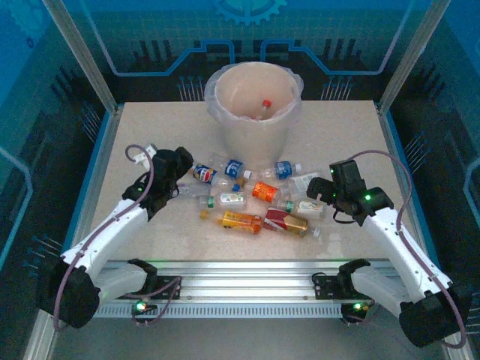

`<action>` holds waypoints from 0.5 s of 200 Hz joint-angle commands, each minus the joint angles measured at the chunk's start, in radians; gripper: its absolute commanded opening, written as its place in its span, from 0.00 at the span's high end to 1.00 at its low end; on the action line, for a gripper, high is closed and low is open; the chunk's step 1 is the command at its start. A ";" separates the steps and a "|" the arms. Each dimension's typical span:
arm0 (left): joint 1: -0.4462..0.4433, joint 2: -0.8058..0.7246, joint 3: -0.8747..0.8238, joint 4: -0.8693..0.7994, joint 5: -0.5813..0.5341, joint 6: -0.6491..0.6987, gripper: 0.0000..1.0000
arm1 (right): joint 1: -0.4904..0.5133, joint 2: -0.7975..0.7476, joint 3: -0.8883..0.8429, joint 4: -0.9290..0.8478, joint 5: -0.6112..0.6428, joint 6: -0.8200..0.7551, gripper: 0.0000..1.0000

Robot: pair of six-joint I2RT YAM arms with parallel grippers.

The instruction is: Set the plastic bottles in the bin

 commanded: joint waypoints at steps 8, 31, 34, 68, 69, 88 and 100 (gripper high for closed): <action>0.018 0.022 -0.033 -0.040 0.020 -0.195 0.01 | -0.014 0.015 0.004 0.025 0.008 0.016 0.00; 0.045 0.078 -0.033 -0.068 0.061 -0.261 0.01 | -0.015 0.024 0.004 0.028 -0.003 0.018 0.00; 0.049 0.085 -0.034 -0.068 0.065 -0.268 0.01 | -0.014 0.024 0.004 0.029 -0.005 0.020 0.00; 0.079 0.164 -0.044 -0.058 0.110 -0.328 0.01 | -0.016 0.024 0.002 0.026 -0.003 0.021 0.00; 0.080 0.166 -0.045 -0.057 0.112 -0.329 0.01 | -0.015 0.024 0.002 0.027 -0.003 0.021 0.00; 0.092 0.203 -0.040 -0.047 0.126 -0.335 0.01 | -0.016 0.022 0.000 0.028 -0.003 0.024 0.00; 0.097 0.225 -0.038 -0.042 0.131 -0.335 0.01 | -0.016 0.023 0.000 0.031 -0.003 0.026 0.00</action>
